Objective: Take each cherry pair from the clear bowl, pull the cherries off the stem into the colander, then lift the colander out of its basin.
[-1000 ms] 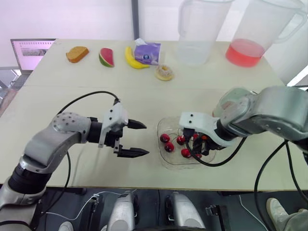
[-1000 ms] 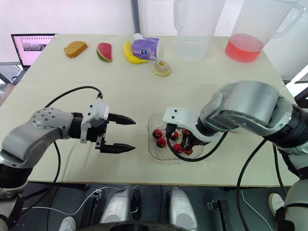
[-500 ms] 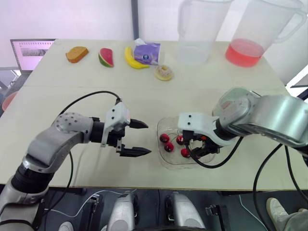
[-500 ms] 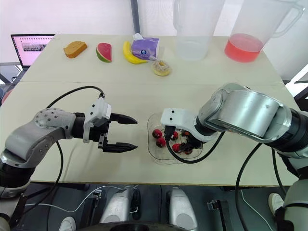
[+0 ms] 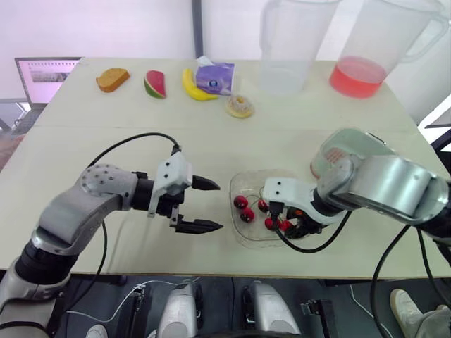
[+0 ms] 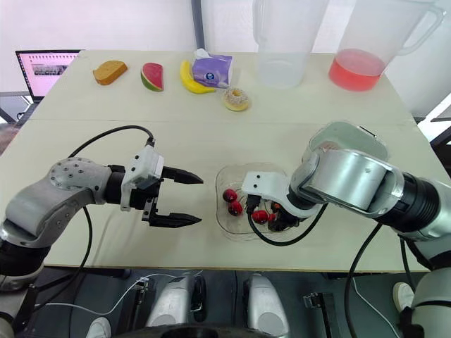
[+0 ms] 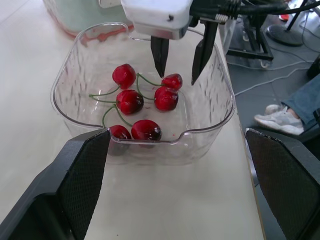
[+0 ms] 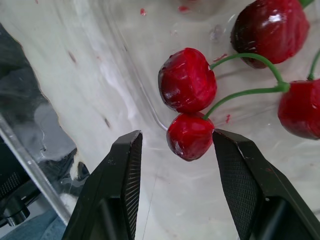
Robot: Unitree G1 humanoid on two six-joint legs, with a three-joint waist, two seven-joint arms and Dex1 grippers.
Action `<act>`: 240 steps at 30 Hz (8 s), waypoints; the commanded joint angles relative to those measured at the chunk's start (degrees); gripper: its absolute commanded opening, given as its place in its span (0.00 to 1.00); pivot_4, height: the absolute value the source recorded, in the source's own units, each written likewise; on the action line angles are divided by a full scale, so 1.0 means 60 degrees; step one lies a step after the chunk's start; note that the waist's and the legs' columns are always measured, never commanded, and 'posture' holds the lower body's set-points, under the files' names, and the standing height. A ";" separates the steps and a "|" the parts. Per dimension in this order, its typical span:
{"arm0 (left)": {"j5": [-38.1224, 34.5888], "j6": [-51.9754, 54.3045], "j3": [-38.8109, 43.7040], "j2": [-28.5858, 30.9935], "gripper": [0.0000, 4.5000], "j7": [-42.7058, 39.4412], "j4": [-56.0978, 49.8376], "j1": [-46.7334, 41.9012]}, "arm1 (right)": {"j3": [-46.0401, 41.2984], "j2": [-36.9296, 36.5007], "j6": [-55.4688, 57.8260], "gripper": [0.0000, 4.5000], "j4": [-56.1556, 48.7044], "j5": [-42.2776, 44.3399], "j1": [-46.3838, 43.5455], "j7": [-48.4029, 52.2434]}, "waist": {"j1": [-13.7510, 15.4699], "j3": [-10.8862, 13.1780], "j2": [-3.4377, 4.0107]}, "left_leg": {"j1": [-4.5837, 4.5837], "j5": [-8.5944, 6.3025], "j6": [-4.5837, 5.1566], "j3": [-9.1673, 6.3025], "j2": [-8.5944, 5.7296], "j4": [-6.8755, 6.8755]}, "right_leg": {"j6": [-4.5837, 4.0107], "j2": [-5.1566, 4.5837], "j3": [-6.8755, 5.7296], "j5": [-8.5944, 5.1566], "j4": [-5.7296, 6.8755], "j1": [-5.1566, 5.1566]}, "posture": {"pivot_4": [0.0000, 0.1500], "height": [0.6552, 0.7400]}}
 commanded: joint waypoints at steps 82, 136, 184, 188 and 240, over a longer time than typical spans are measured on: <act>0.0917 0.1055 -0.1154 -0.4464 0.03 0.2380 0.3158 -0.2835 | -0.3024 -0.0579 -0.7470 0.01 -0.2926 -1.0628 0.5115 0.1181 | 0.0033 0.0007 0.0009 | 0.0014 0.0049 -0.0082 -0.0014 -0.0014 0.0021 | 0.0026 0.0038 0.0014 -0.0015 0.0030 0.0020 | 1.00 1.00; 0.1469 -0.1809 -0.0879 -0.2258 0.00 -0.1910 0.4406 -0.4231 | -0.8397 0.2175 -0.1094 0.74 -0.1842 -0.4902 0.2941 0.4424 | 0.0037 0.0005 0.0016 | 0.0030 0.0024 -0.0039 -0.0020 -0.0015 0.0018 | 0.0021 0.0044 0.0008 -0.0013 0.0040 0.0033 | 1.00 1.00; 0.1695 -0.2943 -0.0327 -0.2617 0.00 -0.2170 0.4459 -0.4274 | -0.7320 0.1757 -0.2160 0.08 -0.0278 -0.1285 0.3764 0.0515 | 0.0036 0.0005 0.0016 | 0.0016 0.0012 -0.0018 -0.0018 -0.0016 0.0021 | 0.0023 0.0039 0.0010 -0.0013 0.0038 0.0025 | 1.00 1.00; 0.1631 -0.2776 -0.0203 -0.2531 0.00 -0.1979 0.4317 -0.4143 | -0.7662 0.1534 -0.2269 0.08 -0.0350 -0.1175 0.4366 0.0293 | 0.0025 0.0006 0.0013 | 0.0013 0.0011 -0.0016 -0.0017 -0.0017 0.0022 | 0.0023 0.0035 0.0011 -0.0013 0.0037 0.0026 | 1.00 1.00; 0.1185 -0.1962 0.0010 -0.2706 0.00 -0.0974 0.3588 -0.3748 | -1.0024 0.2455 -0.0790 0.99 -0.0911 0.1078 0.4183 -0.0397 | 0.0029 0.0008 0.0037 | 0.0017 0.0008 -0.0009 -0.0022 -0.0020 0.0016 | 0.0026 0.0043 0.0020 -0.0012 0.0025 0.0039 | 1.00 1.00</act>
